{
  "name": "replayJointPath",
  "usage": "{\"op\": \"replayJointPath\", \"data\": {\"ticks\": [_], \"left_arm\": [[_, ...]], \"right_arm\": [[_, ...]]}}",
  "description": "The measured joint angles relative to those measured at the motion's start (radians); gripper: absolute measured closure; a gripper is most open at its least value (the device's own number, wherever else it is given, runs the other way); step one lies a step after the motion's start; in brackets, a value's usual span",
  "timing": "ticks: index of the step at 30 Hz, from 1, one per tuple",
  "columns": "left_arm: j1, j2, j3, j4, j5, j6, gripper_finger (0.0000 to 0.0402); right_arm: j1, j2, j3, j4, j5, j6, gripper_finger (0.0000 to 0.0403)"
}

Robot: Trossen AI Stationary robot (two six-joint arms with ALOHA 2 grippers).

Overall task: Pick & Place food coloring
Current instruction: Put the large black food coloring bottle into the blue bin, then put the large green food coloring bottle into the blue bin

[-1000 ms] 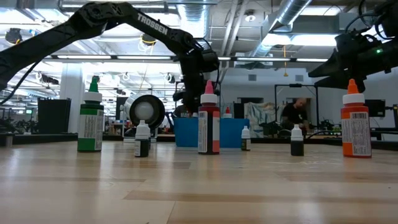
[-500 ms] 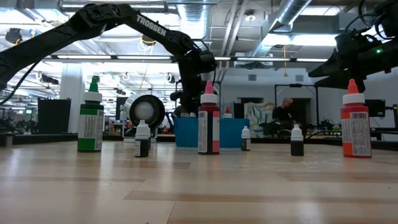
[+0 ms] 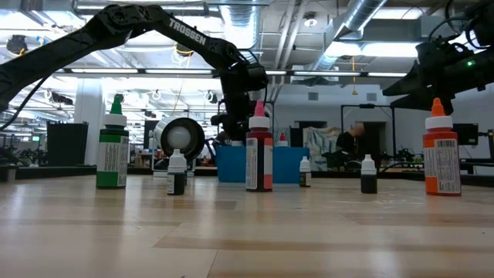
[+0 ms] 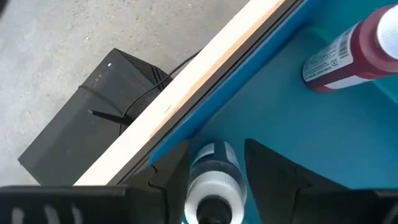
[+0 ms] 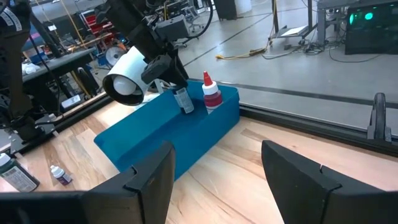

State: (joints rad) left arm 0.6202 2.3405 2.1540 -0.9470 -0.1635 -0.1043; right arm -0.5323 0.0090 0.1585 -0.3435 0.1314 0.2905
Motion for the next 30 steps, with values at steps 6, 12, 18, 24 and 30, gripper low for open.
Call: {"op": "replayJointPath", "data": {"ticks": [6,12,18,24,30], "left_arm": [[0.000,0.000,0.000,-0.005,0.002,0.007,0.0235],[0.002,0.000,0.018,-0.017,0.021,0.019,0.0215],[0.009,0.000,0.078,-0.026,0.017,0.059,0.0202],[0.022,0.001,0.186,-0.119,0.014,0.072,0.0200],[0.020,-0.088,0.172,-0.226,0.058,0.122,0.0200]], "right_arm": [[0.000,0.000,0.000,0.000,0.000,0.000,0.0178],[0.000,0.000,0.000,0.000,0.000,0.000,0.0178],[0.000,0.000,0.000,0.000,0.000,0.017,0.0178],[0.000,0.000,0.000,0.000,0.000,0.024,0.0178],[0.000,0.000,0.000,0.000,0.000,0.024,0.0178]]}}
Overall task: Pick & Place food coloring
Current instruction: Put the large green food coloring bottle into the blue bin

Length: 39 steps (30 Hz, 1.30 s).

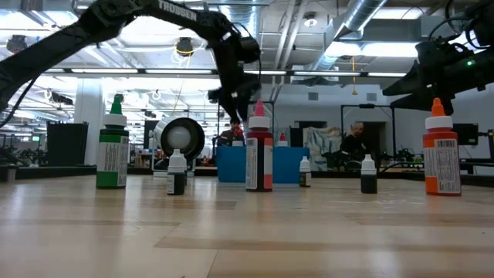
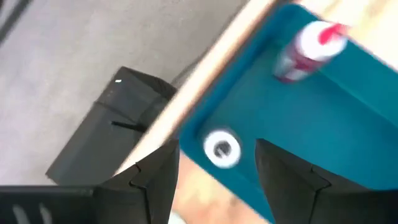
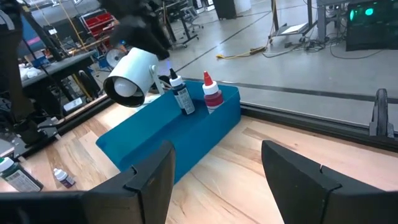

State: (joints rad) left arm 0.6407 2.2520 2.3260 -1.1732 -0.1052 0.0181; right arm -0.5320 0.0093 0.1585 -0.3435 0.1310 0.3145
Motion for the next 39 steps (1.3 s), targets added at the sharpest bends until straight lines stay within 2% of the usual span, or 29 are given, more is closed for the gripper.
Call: {"op": "replayJointPath", "data": {"ticks": [4,9,17,25,28,31,39], "left_arm": [[-0.007,-0.077,0.000,-0.071,0.068,-0.003,0.0200],[-0.035,-0.183,0.000,-0.095,0.074,-0.012,0.0200],[-0.117,-0.346,-0.001,-0.125,0.050,-0.012,0.0200],[-0.233,-0.431,-0.035,-0.139,-0.022,-0.030,0.0200],[-0.278,-0.465,-0.118,-0.118,-0.063,-0.058,0.0200],[-0.320,-0.527,-0.252,-0.026,-0.103,-0.081,0.0200],[-0.390,-0.807,-0.738,0.328,-0.120,-0.210,0.0200]], "right_arm": [[0.000,0.000,0.000,0.000,0.000,0.000,0.0178],[0.000,0.000,0.000,0.000,0.000,0.000,0.0178],[0.000,0.000,0.000,0.000,-0.001,0.000,0.0178],[0.000,0.000,0.000,0.000,-0.003,0.000,0.0178],[0.000,0.000,0.000,0.000,-0.003,0.000,0.0178],[0.000,0.000,0.000,0.000,-0.003,0.000,0.0178],[0.000,0.000,0.000,0.000,-0.002,0.000,0.0178]]}}
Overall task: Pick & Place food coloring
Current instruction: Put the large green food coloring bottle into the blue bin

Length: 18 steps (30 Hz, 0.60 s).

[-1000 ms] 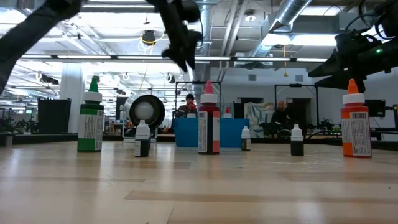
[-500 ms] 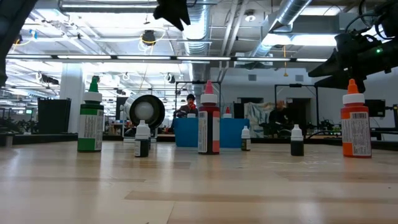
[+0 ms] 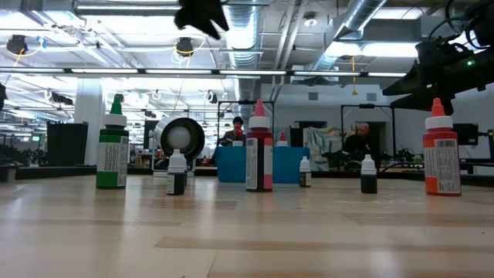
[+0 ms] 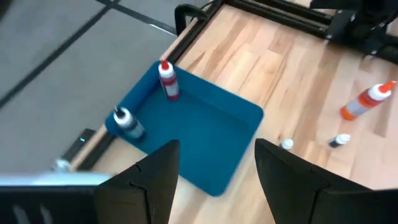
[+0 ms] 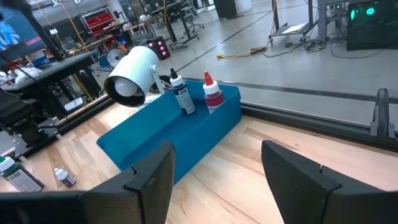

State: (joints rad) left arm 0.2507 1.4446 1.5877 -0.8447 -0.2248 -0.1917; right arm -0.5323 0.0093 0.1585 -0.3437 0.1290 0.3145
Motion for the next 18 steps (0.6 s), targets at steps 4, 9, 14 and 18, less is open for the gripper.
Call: {"op": "replayJointPath", "data": {"ticks": [4,9,14,18], "left_arm": [[-0.046,-0.145,-0.213,0.083,-0.001,-0.114,0.0200],[-0.151,-0.308,-0.425,0.169,-0.088,-0.234,0.0200],[-0.283,-0.422,-0.556,0.188,-0.236,-0.333,0.0200],[-0.382,-0.470,-0.626,0.192,-0.301,-0.380,0.0200]], "right_arm": [[0.000,0.000,0.000,0.000,0.001,0.000,0.0178],[0.000,0.000,0.000,0.000,0.001,0.000,0.0178],[0.000,0.000,0.000,0.000,0.001,0.000,0.0178],[0.000,0.000,0.000,0.000,0.001,0.000,0.0178]]}}
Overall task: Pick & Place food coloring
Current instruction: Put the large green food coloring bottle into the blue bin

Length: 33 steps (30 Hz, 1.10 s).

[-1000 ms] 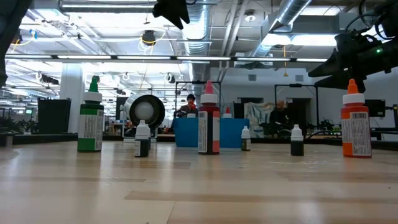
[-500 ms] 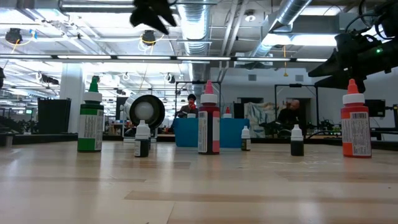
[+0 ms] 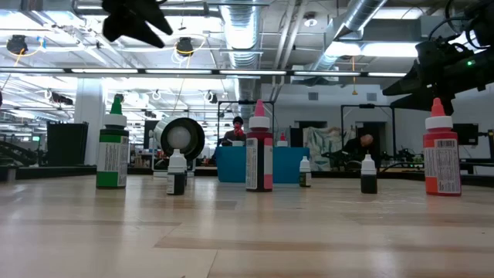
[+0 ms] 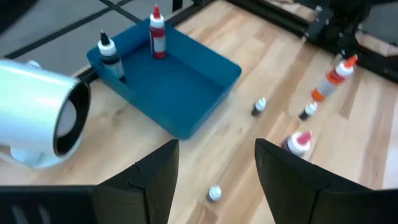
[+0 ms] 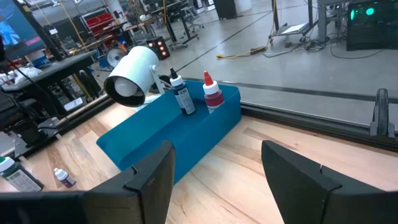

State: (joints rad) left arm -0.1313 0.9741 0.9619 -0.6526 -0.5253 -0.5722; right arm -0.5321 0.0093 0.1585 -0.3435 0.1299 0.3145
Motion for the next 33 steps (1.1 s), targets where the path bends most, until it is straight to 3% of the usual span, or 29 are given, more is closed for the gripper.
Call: {"op": "replayJointPath", "data": {"ticks": [12,21,33], "left_arm": [[-0.257,0.000,-0.156,0.025,-0.259,-0.198,0.0200],[-0.391,0.000,-0.269,0.017,-0.409,-0.404,0.0200],[-0.575,0.000,-0.376,0.015,-0.424,-0.700,0.0200]], "right_arm": [[0.000,0.000,0.000,0.000,0.000,0.000,0.0178],[0.000,0.000,0.000,0.000,0.000,0.000,0.0178],[0.000,0.000,0.000,0.000,-0.001,0.000,0.0178]]}}
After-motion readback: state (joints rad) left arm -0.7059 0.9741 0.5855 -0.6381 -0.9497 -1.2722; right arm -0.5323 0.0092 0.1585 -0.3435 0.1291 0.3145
